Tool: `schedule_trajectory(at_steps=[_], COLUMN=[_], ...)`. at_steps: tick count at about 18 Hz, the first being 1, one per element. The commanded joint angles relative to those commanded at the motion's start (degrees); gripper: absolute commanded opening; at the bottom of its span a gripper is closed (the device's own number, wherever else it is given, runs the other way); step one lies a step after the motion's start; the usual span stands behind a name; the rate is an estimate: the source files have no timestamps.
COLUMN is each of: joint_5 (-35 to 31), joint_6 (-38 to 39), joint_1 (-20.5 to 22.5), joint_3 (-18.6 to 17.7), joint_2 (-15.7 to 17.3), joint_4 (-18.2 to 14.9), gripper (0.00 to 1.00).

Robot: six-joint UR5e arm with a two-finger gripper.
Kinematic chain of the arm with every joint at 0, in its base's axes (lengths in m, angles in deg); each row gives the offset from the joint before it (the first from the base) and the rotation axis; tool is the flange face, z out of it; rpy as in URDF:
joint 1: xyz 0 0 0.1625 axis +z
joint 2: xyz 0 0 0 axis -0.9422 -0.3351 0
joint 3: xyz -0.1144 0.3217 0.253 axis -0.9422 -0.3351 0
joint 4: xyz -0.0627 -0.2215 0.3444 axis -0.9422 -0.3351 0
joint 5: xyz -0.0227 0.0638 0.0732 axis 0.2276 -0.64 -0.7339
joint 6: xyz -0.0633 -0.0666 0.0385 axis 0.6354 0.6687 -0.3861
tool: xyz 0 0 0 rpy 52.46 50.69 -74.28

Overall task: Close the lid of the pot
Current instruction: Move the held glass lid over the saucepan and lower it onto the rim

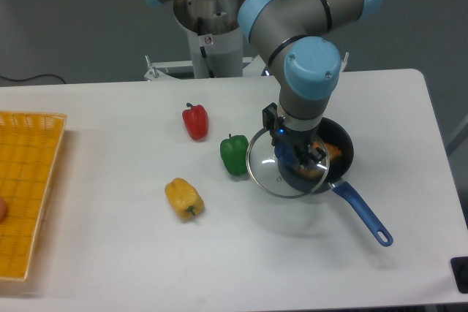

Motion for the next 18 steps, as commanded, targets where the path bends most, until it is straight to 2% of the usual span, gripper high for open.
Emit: schedule_trajectory(at_steps=[18], joint_5=[-0.3], joint_6=[-3.2], joint_1=[1.8], joint_3=[-1.8], joint_2=[-0.2], joint_4=[1.1], gripper=[0.55])
